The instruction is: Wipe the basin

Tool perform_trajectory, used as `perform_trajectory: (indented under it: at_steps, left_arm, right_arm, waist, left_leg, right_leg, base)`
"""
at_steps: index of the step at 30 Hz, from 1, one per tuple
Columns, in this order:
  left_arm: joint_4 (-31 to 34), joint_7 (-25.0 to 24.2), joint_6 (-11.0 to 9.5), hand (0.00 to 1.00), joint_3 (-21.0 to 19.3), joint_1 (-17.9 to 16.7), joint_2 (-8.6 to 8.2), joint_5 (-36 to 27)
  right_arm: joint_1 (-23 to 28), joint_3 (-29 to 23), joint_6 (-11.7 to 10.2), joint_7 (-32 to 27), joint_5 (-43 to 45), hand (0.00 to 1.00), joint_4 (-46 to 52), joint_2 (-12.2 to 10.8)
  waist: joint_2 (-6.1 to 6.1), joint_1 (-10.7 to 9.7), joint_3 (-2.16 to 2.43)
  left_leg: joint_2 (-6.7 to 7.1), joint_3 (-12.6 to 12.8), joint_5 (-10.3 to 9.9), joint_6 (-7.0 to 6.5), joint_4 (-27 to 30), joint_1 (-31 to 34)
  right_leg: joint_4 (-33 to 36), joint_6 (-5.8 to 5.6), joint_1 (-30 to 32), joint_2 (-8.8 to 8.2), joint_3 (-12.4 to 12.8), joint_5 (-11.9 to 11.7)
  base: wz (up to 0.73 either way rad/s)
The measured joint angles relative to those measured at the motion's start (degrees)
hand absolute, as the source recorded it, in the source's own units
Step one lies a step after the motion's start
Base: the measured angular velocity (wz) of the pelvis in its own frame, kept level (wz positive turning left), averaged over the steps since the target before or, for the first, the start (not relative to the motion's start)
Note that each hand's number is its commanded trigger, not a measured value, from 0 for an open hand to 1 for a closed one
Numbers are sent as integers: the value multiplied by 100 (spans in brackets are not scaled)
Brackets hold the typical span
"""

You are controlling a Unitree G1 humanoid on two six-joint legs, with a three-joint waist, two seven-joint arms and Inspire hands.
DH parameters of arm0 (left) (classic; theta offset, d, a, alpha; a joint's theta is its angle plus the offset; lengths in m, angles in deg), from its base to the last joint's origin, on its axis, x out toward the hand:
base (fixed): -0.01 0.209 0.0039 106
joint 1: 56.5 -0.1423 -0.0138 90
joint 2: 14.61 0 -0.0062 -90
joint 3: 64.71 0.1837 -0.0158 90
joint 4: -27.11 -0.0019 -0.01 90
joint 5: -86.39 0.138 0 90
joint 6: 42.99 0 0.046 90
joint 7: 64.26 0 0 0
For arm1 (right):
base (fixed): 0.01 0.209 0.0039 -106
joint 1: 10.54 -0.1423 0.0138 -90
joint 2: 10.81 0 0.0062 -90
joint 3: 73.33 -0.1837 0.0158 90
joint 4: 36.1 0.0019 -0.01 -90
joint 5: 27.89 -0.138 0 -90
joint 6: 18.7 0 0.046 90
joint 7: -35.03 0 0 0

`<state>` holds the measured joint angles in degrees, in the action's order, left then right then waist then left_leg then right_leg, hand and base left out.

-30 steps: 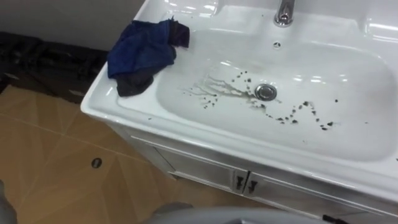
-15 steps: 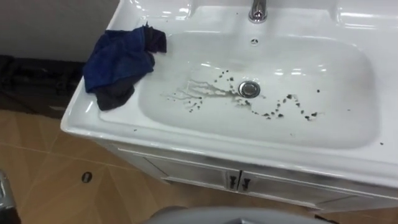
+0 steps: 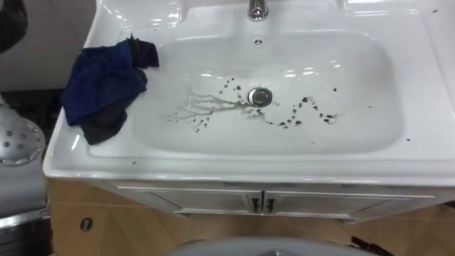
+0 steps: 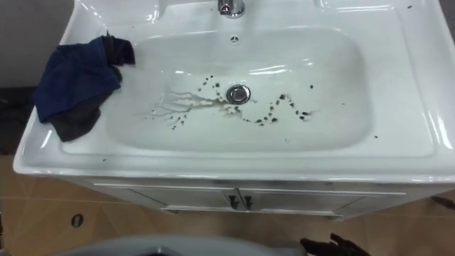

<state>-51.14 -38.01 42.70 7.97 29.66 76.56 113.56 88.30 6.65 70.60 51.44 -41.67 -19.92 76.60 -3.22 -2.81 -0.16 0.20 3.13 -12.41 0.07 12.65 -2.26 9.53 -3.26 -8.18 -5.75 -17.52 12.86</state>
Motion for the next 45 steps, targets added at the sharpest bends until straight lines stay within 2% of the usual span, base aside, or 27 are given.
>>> perform_trajectory:
  at_steps: [3, 7, 9, 12, 17, 20, 24, 27, 30, 35, 40, 42, 45]
  left_arm:
    - [1, -254, 69, 0, 248, -1, -2, -6]
    - [-5, -434, 149, 0, 513, -3, -27, -21]
    - [-74, -453, 155, 0, 658, -7, -125, -70]
    - [-339, -600, 158, 0, 725, -19, -226, -71]
    - [-504, -833, 203, 0, 864, -113, -294, -52]
    - [-507, -937, 344, 0, 902, -142, -300, -11]
    - [-613, -949, 464, 0, 1108, -154, -312, -9]
    - [-850, -946, 483, 0, 1124, -257, -316, -10]
    - [-1115, -946, 598, 0, 1202, -287, -321, -8]
    - [-1191, -932, 647, 0, 1209, -360, -326, -7]
    - [-1668, -927, 716, 0, 1252, -359, -324, -3]
    - [-1878, -929, 781, 0, 1405, -359, -324, 12]
    - [-2094, -941, 787, 0, 1454, -358, -324, 248]
  right_arm:
    - [-5, -5, 5, -6, -143, 0, -17, -58]
    - [-14, -9, 6, -14, -266, 0, -130, -69]
    - [-16, -14, 28, -11, -283, 0, -201, -71]
    - [-53, -4, 63, 5, -364, 0, -220, -73]
    - [-83, 9, 93, 65, -405, 0, -235, -70]
    - [-88, 107, 103, 62, -415, 0, -250, -37]
    - [-109, 202, 130, 18, -463, 0, -248, -18]
    - [-123, 202, 161, -72, -456, 0, -251, -20]
    - [-135, 210, 174, -103, -459, 0, -247, -22]
    - [-151, 268, 212, -136, -470, 0, -253, -25]
    - [-198, 390, 290, -140, -604, 0, -246, -18]
    - [-222, 427, 323, -141, -618, 0, -242, -3]
    - [-272, 434, 327, -141, -610, 0, -249, 7]
  waist:
    - [68, -55, 8]
    - [85, -177, -2]
    - [93, -188, -10]
    - [79, -178, -7]
    - [94, -174, 6]
    - [74, -175, 19]
    - [60, -148, 29]
    - [83, -162, 14]
    - [83, -164, 14]
    - [99, -149, 14]
    - [80, -163, 30]
    - [65, -153, 35]
    - [39, -161, 37]
  left_leg:
    - [-3, -3, 0, 0, -1, -29]
    - [2, -1, 1, -1, -11, -91]
    - [-18, 63, 0, -1, -85, -213]
    - [-58, 99, 7, 14, -177, -228]
    - [-103, 145, 38, 58, -157, -192]
    - [-115, 154, 40, 63, -127, -191]
    - [-116, 159, 40, 63, -136, -199]
    - [-119, 188, 41, 63, -152, -233]
    - [-120, 190, 41, 64, -154, -231]
    - [-134, 190, 41, 66, -169, -219]
    - [-166, 227, 56, 91, -188, -225]
    - [-173, 228, 61, 99, -190, -225]
    - [-187, 259, 62, 101, -189, -217]
  right_leg:
    - [0, 1, -8, 1, 19, -7]
    - [-10, -3, -70, -4, 34, -26]
    - [6, -3, -94, 8, 87, -26]
    - [3, 26, -88, 54, 168, -49]
    - [-98, 66, -60, 111, 170, -85]
    - [-92, 72, -42, 120, 181, -89]
    - [-89, 74, -43, 121, 207, -91]
    - [-91, 75, -73, 126, 254, -92]
    - [-91, 80, -80, 127, 259, -95]
    - [-90, 91, -68, 143, 257, -121]
    - [-91, 121, -73, 174, 269, -150]
    - [-89, 127, -67, 183, 290, -153]
    - [-86, 139, -13, 194, 319, -161]
  base:
    - [-1]
    - [-1]
    - [-14]
    - [-17]
    - [-1]
    - [0]
    - [0]
    - [-7]
    - [0]
    - [0]
    - [-4]
    - [-2]
    - [-5]
